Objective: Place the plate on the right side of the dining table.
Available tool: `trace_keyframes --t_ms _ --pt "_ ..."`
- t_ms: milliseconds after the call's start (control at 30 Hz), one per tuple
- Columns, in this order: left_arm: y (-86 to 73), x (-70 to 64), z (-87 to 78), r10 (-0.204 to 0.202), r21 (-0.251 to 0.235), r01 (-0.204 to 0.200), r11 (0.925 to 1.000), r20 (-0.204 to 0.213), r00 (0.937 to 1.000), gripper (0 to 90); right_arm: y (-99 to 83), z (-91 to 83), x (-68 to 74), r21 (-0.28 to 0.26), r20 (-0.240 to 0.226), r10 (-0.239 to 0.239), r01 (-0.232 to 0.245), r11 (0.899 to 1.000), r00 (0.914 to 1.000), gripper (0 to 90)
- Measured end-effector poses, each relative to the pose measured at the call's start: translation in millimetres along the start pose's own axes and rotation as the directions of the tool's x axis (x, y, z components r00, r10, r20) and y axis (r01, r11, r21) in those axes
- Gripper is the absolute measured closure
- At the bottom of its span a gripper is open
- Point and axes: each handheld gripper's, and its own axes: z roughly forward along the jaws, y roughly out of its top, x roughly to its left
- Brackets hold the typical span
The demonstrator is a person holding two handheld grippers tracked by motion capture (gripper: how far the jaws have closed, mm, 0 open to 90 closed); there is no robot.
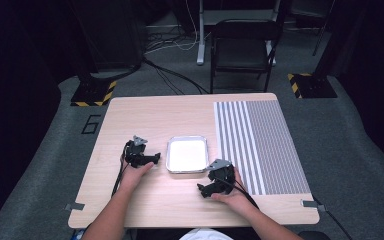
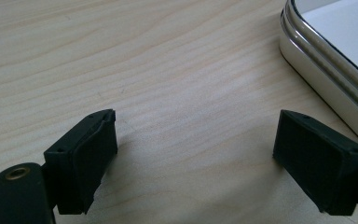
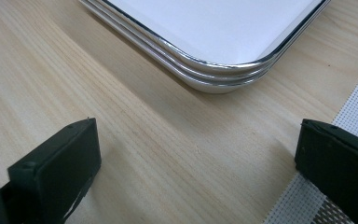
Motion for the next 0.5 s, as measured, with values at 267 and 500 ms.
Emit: trace_keyframes --t_ms 267,500 --pt "1.4 -3.4 -4.1 0.007 0.016 -0.007 0.9998 0.001 1.0000 20.6 -0.7 -0.7 1.5 -0.008 0.007 0.005 -0.005 1.000 1.0000 1.3" --pt "2.7 -4.6 -10.2 0.012 0.038 -0.012 0.9992 0.011 0.9999 42.8 2.0 -6.0 3.9 0.000 0.004 0.010 -0.010 1.000 0.9999 17.6"
